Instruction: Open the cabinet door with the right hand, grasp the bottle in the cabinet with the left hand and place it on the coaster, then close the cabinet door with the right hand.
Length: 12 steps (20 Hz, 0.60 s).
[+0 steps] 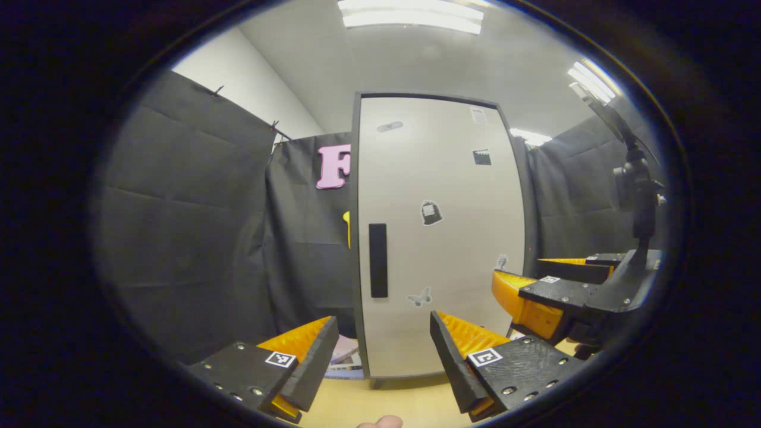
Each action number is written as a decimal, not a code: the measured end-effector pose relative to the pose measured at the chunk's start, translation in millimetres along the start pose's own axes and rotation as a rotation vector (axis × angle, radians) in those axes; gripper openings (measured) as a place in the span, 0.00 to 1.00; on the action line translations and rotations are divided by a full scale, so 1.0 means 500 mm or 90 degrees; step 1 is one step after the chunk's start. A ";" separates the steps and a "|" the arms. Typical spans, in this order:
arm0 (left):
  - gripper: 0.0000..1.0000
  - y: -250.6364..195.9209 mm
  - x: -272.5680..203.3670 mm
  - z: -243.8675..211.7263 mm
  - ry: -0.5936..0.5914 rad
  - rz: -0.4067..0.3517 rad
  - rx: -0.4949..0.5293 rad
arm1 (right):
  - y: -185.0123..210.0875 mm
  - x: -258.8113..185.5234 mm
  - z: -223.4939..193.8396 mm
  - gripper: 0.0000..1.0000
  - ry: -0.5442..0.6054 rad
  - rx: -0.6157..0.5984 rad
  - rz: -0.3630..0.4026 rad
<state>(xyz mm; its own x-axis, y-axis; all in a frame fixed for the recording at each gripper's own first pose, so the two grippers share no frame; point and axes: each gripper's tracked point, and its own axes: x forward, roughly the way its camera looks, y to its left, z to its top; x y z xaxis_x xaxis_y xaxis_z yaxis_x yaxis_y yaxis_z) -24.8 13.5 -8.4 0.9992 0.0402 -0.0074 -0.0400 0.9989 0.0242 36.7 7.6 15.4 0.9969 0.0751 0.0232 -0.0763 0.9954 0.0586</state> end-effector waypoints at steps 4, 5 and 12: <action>0.89 0.075 -0.021 -0.021 0.011 0.038 0.010 | 0.072 0.046 0.014 0.93 -0.016 -0.004 0.041; 0.91 0.094 -0.028 -0.025 0.014 0.048 0.015 | 0.094 0.058 0.016 0.93 -0.017 -0.002 0.053; 0.91 0.168 -0.063 -0.058 0.030 0.051 0.051 | 0.225 0.170 0.034 0.93 -0.033 -0.005 0.101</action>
<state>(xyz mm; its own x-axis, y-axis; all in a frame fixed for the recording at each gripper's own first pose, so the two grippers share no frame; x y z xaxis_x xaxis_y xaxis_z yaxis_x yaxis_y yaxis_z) -59.6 96.7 -35.2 0.9911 0.1234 -0.0499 -0.1176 0.9873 0.1066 112.5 124.8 41.1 0.9700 0.2282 0.0835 -0.2323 0.9717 0.0421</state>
